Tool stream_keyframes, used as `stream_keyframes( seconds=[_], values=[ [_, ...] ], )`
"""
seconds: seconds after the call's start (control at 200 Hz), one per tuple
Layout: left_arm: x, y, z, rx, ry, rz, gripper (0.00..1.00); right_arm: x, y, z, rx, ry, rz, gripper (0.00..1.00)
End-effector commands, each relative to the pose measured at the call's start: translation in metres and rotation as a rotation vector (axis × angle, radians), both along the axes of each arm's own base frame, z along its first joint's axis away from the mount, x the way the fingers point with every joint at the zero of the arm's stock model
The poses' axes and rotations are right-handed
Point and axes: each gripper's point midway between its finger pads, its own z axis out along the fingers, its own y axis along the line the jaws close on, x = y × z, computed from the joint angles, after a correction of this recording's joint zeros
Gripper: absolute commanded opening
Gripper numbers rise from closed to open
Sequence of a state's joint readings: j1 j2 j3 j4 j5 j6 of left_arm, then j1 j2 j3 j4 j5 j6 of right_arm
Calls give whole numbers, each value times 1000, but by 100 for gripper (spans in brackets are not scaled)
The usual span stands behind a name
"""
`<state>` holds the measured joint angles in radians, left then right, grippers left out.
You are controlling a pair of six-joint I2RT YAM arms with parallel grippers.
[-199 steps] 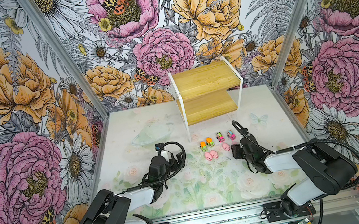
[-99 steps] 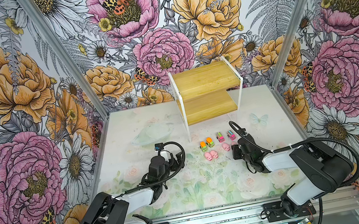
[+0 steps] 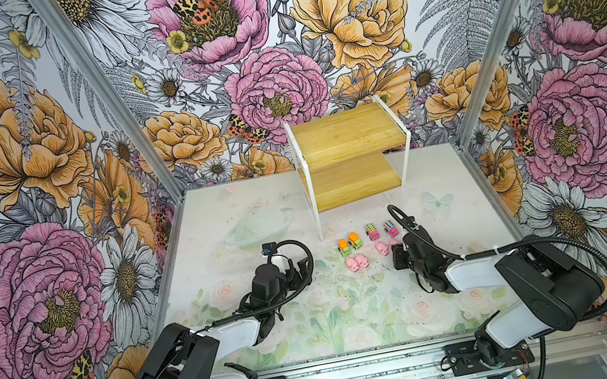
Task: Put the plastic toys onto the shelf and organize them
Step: 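Lower the right gripper onto a pink pig and close on it, then lift the pink pig with the right gripper toward the lower shelf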
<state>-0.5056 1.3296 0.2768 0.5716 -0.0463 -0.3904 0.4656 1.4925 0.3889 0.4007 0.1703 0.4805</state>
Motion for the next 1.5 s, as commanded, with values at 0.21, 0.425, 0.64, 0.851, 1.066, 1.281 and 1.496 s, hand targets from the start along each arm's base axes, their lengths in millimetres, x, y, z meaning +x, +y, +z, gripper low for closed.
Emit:
stream_keyframes(
  seconds=[0.21, 0.425, 0.64, 0.851, 1.066, 1.281, 1.496],
  values=[
    [2, 0, 0, 9, 3, -16, 99, -1, 9, 13, 29, -32, 43, 23],
    [1, 1, -2, 12, 7, -16, 99, -4, 6, 24, 39, -57, 39, 22],
    [1, 1, -3, 10, 10, -20, 99, -3, 6, 49, 56, -113, 42, 22],
    [1, 1, -4, 12, 12, -21, 99, 11, 8, 91, 73, -180, 65, 21],
    [0, 2, -3, 9, 15, -23, 99, 35, 4, 145, 106, -263, 96, 21],
    [2, 5, -1, 4, 14, -18, 99, 63, -3, 185, 134, -315, 88, 21],
    [3, 7, -3, 4, 21, -17, 99, 92, 5, 197, 146, -318, 88, 21]
  ],
)
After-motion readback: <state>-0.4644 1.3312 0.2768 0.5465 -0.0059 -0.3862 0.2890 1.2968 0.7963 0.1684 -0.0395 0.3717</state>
